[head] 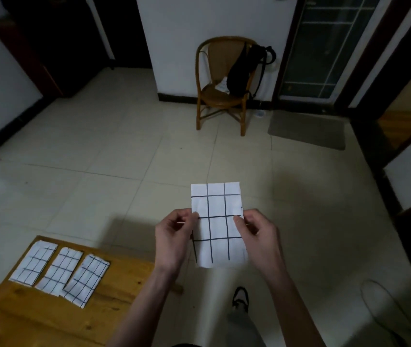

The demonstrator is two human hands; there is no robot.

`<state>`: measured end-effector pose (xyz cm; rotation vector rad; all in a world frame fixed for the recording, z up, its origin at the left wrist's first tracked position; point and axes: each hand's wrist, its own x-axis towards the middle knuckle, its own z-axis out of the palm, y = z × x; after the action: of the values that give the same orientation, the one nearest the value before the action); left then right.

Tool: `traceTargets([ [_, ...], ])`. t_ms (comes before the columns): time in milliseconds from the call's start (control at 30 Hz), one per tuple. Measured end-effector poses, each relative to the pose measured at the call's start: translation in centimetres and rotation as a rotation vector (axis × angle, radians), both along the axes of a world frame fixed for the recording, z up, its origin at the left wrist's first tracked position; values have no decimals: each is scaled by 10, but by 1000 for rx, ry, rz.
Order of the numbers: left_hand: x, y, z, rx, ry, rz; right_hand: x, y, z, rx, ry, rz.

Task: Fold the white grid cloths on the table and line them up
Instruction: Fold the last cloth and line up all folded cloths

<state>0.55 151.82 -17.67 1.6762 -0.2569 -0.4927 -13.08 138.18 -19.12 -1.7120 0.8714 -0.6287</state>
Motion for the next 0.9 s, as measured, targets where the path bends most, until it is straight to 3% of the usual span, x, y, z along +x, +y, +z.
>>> traceTargets([
  [367,75,-118,18,17,-26,182,104,-139,11,102,-28,149],
  [900,198,-89,-9,-65,58,573,294,-135,5,131,22,529],
])
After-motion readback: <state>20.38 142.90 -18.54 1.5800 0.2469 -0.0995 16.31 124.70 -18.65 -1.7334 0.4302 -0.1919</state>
